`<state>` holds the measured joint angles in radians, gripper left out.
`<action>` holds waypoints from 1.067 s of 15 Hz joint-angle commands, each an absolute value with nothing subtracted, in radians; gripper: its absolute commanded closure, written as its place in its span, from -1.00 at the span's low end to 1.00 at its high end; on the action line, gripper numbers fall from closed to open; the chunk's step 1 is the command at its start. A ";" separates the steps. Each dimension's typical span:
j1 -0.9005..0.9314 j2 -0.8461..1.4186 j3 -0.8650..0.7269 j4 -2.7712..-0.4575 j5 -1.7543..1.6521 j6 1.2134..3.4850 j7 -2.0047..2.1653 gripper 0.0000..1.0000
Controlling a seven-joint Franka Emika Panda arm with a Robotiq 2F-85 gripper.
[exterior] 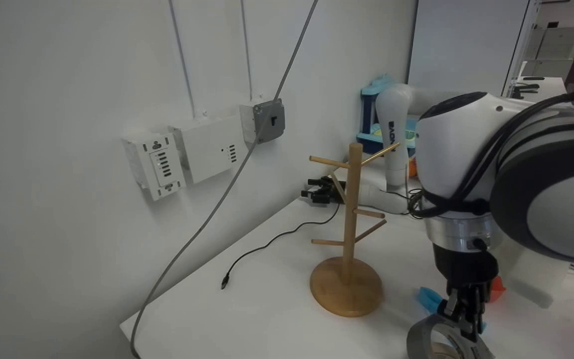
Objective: Remove the grey masking tape from the wooden holder and put it on top of the white tape
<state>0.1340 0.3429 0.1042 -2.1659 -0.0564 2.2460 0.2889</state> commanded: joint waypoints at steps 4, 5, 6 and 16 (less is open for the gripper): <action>0.153 0.402 0.085 -2.099 -0.063 2.191 0.271 0.92; 0.152 0.406 0.085 -2.101 -0.061 2.188 0.270 0.92; 0.152 0.409 0.084 -2.102 -0.060 2.186 0.271 0.92; 0.156 0.395 0.083 -2.096 -0.057 2.088 0.285 0.92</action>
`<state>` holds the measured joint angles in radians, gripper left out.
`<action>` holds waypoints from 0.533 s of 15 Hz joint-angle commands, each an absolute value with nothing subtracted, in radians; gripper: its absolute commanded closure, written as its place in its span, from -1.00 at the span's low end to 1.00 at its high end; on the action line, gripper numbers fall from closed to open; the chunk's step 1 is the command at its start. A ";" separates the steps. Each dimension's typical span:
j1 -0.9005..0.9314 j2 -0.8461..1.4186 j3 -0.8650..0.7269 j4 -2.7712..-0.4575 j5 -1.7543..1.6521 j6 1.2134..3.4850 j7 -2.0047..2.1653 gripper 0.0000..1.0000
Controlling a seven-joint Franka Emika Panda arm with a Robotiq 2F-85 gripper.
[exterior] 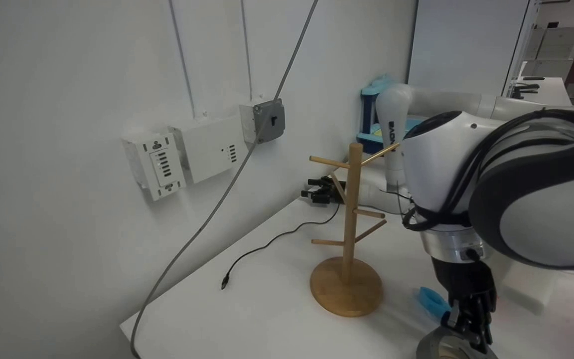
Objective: Remove the grey masking tape from the wooden holder and put it on top of the white tape
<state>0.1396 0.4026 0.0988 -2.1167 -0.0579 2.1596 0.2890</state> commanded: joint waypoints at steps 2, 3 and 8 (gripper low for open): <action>0.157 0.392 0.083 -2.092 -0.056 2.067 0.285 0.92; 0.157 0.392 0.084 -2.088 -0.057 2.054 0.285 0.92; 0.159 0.408 0.086 -2.066 -0.051 1.994 0.285 0.17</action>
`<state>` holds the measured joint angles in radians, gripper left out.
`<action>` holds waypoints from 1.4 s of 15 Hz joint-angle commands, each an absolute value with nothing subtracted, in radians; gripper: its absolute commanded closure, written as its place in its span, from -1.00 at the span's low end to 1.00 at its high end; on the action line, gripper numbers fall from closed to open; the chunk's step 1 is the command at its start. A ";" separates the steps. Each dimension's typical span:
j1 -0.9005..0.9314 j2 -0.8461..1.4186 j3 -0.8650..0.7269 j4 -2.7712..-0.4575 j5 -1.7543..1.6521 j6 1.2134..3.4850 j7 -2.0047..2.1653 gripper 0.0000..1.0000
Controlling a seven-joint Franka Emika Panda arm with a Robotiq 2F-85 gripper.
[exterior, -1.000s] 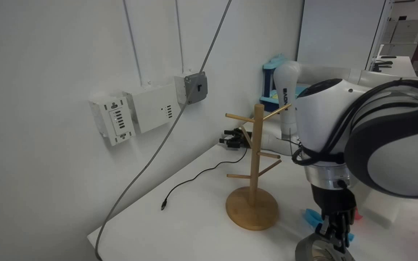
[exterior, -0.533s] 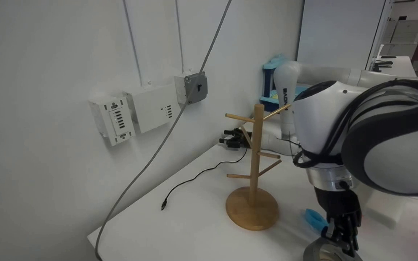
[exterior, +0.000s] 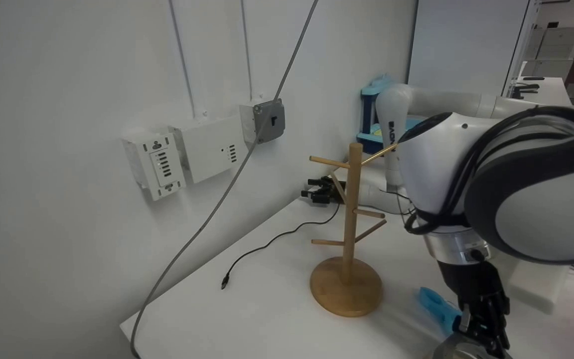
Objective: Remove the grey masking tape from the wooden holder and put it on top of the white tape
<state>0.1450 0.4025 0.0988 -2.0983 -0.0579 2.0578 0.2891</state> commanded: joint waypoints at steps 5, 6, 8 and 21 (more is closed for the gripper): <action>0.163 0.388 0.083 -2.076 -0.059 1.996 0.306 -0.58; 0.164 0.379 0.084 -2.081 -0.058 2.000 0.309 -0.72; 0.164 0.351 0.089 -2.095 -0.050 2.003 0.307 -0.98; 0.185 0.017 0.136 -2.279 -0.048 2.075 0.348 -1.00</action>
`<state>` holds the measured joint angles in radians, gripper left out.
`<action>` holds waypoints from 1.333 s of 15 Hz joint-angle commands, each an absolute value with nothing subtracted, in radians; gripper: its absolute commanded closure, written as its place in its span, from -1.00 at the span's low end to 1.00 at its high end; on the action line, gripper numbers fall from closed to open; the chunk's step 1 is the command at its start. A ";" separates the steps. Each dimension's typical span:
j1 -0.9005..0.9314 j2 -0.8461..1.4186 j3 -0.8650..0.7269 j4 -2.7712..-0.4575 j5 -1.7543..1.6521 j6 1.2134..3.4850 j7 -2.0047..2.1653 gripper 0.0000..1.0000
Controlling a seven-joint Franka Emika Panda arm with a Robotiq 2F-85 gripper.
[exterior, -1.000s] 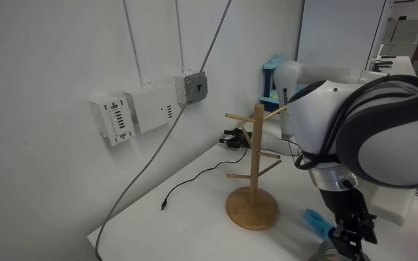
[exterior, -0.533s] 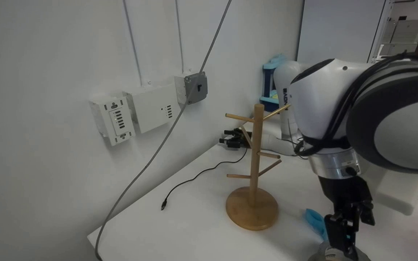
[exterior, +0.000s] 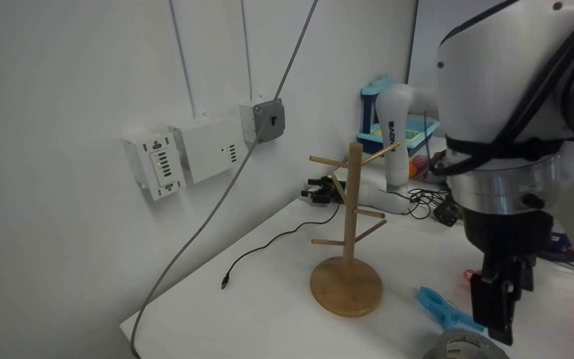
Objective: Remove the grey masking tape from the wooden holder and put it on top of the white tape
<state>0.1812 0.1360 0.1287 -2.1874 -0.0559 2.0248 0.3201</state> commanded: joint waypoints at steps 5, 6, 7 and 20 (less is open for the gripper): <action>0.181 -0.138 0.163 -2.377 -0.057 2.168 0.399 -1.00; 0.180 -0.168 0.170 -2.399 -0.058 2.194 0.412 -1.00; 0.179 -0.195 0.177 -2.420 -0.060 2.218 0.425 -1.00; 0.163 -0.327 0.268 -2.565 -0.051 2.397 0.550 -1.00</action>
